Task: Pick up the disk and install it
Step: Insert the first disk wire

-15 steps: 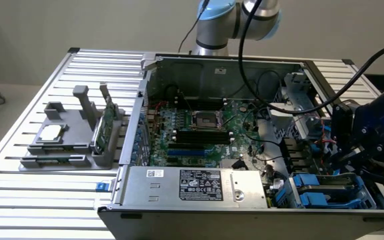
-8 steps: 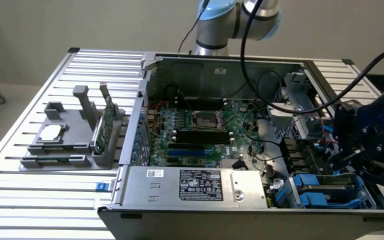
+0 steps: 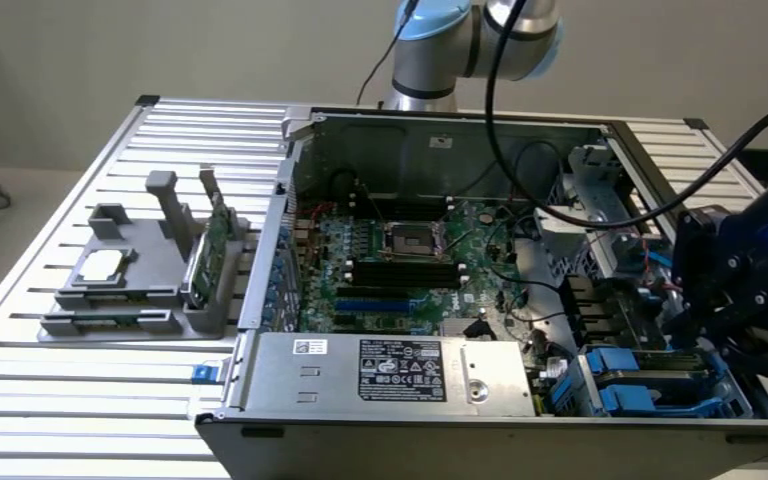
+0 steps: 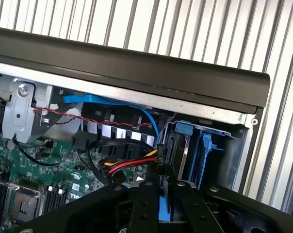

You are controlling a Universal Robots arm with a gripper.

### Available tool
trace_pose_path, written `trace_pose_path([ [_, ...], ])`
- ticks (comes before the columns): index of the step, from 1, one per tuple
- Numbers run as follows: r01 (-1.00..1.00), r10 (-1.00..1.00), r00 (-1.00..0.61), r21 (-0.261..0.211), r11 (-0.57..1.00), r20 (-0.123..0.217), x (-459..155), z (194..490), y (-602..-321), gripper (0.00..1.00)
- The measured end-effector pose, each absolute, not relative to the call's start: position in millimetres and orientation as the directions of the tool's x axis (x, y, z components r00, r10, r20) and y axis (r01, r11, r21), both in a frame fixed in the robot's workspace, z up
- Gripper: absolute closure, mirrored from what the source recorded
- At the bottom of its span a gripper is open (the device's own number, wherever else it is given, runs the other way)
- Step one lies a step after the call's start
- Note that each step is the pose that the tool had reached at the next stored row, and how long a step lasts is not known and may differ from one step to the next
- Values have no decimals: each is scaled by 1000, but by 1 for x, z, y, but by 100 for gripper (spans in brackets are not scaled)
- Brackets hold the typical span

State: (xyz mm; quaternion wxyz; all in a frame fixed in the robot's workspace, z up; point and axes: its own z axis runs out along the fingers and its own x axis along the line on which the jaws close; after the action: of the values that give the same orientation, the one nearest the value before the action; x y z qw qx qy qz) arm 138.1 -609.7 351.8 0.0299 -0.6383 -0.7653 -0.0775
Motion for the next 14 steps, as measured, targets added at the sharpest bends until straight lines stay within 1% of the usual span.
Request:
trace_pose_path([
  [4, 988, 981, -143, 78, 134, 128, 138, 352, -610, 84],
  [14, 996, 993, -51, 76, 43, 107, 134, 343, -610, 84],
])
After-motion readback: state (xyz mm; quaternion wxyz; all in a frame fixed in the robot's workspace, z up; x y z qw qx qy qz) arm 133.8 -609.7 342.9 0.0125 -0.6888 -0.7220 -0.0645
